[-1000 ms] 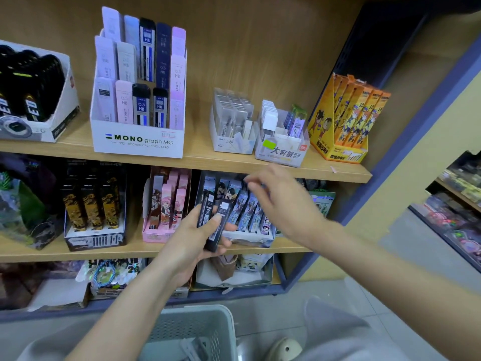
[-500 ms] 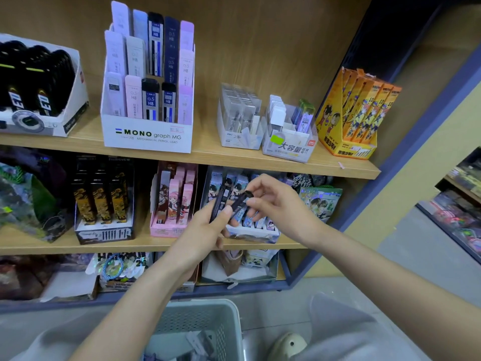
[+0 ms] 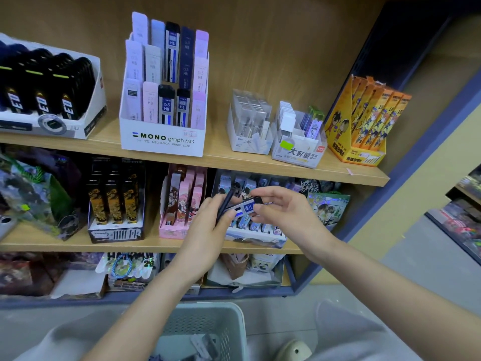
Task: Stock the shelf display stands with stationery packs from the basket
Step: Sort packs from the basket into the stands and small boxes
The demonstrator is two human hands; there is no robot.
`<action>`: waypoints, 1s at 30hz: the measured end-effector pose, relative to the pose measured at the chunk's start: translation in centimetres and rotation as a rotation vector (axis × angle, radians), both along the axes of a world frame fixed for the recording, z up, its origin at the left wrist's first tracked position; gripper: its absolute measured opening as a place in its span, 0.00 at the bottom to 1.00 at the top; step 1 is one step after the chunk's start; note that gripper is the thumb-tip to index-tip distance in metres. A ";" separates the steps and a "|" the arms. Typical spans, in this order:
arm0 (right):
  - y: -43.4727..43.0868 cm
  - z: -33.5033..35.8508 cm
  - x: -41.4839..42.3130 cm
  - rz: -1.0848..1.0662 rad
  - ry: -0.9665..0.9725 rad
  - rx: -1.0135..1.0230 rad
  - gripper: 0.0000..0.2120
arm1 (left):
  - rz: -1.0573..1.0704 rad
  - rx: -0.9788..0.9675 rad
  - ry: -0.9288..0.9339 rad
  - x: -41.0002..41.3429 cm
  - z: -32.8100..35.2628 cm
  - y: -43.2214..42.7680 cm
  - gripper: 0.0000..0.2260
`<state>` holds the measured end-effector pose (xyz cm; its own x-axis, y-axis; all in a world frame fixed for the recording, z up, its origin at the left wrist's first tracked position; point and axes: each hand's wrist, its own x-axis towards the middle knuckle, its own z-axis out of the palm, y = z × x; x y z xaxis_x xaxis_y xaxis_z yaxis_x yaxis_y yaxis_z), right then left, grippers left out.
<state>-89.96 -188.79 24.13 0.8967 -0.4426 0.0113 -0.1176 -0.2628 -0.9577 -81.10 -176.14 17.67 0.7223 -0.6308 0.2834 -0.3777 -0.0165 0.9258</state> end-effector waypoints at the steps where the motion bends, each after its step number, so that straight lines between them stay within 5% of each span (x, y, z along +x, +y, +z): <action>1: 0.0 0.3 0.0 -0.002 -0.008 -0.016 0.09 | 0.014 -0.019 0.041 0.2 0.1 0.1 0.09; 5: 0.2 2.2 0.8 -0.006 -0.074 -0.075 0.09 | 0.081 -0.051 0.131 0.7 1.0 1.0 0.04; 16: 3.0 9.3 9.1 -0.131 -0.484 -0.575 0.09 | 0.222 -0.166 0.188 3.2 2.4 5.6 0.10; 30: 4.1 9.1 15.1 -0.001 -0.258 -0.911 0.07 | 0.291 -0.254 0.237 4.2 3.4 10.7 0.12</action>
